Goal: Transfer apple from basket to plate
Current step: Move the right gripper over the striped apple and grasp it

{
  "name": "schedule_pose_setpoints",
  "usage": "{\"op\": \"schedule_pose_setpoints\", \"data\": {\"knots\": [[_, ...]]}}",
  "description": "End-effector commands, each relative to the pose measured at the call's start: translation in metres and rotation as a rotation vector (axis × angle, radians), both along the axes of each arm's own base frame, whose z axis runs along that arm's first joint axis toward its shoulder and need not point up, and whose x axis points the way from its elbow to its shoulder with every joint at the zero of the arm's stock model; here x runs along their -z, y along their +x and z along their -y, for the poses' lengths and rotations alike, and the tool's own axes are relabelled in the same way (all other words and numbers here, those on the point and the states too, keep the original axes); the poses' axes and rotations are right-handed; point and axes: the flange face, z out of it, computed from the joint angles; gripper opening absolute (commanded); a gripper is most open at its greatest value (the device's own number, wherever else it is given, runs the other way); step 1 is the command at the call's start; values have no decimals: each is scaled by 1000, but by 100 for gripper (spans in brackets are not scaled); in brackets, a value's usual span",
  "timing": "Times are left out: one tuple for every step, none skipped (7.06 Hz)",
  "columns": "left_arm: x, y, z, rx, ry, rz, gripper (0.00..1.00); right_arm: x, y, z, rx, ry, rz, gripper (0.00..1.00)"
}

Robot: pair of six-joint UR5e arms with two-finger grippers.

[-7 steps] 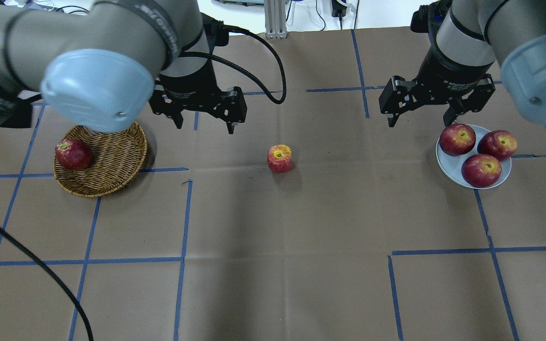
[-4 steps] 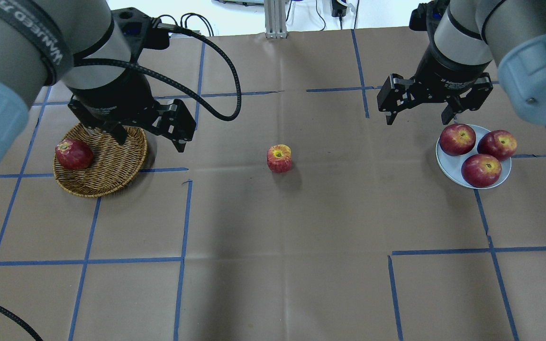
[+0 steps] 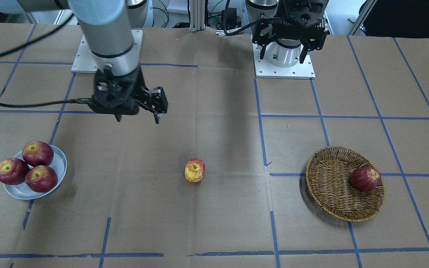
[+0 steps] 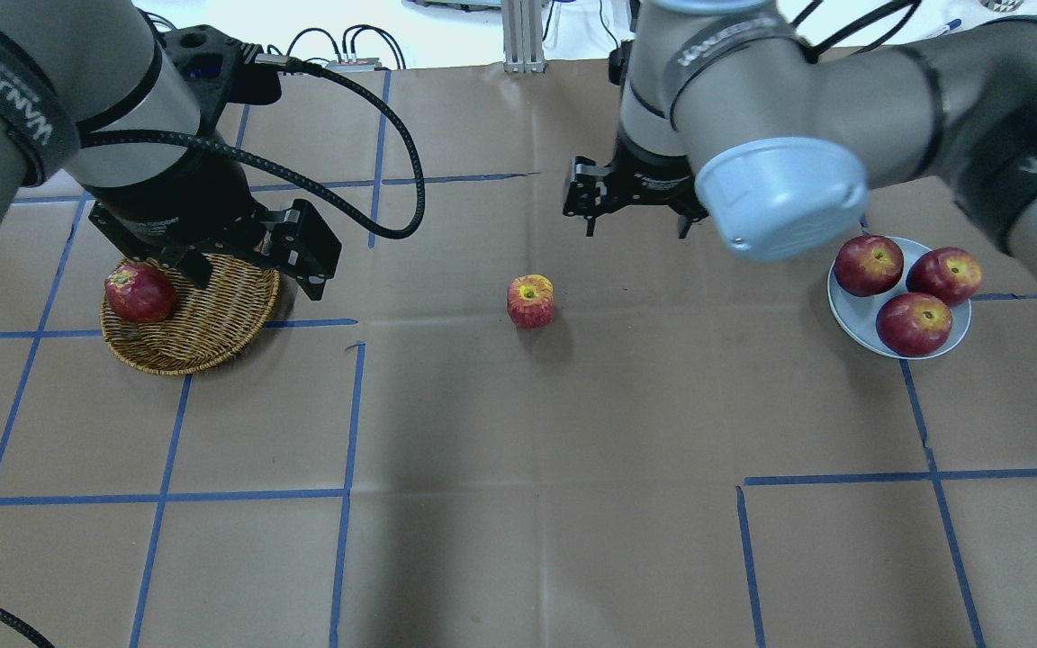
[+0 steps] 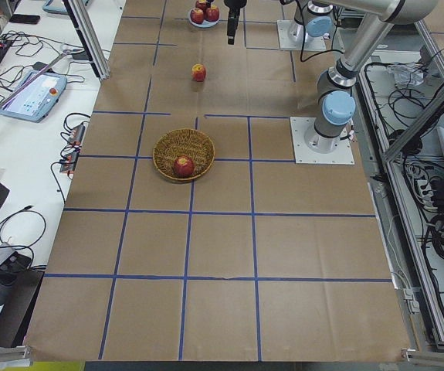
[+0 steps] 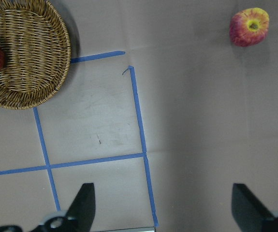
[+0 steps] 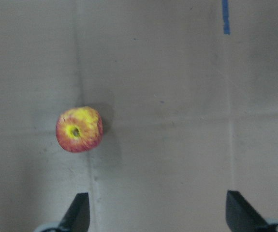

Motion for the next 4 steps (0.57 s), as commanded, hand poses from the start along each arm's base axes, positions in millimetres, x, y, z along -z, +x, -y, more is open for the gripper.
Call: {"op": "schedule_pose_setpoints", "data": {"knots": [[0,-2,-1,-1,1,-14,99,90,69,26,17,-27,13,100],[0,-1,-1,-2,2,-13,99,122,84,31,20,-31,16,100],[0,-2,-1,1,4,-14,99,147,93,33,10,-30,6,100],[0,-2,-1,1,4,-14,99,165,94,36,9,-23,3,100]]}}
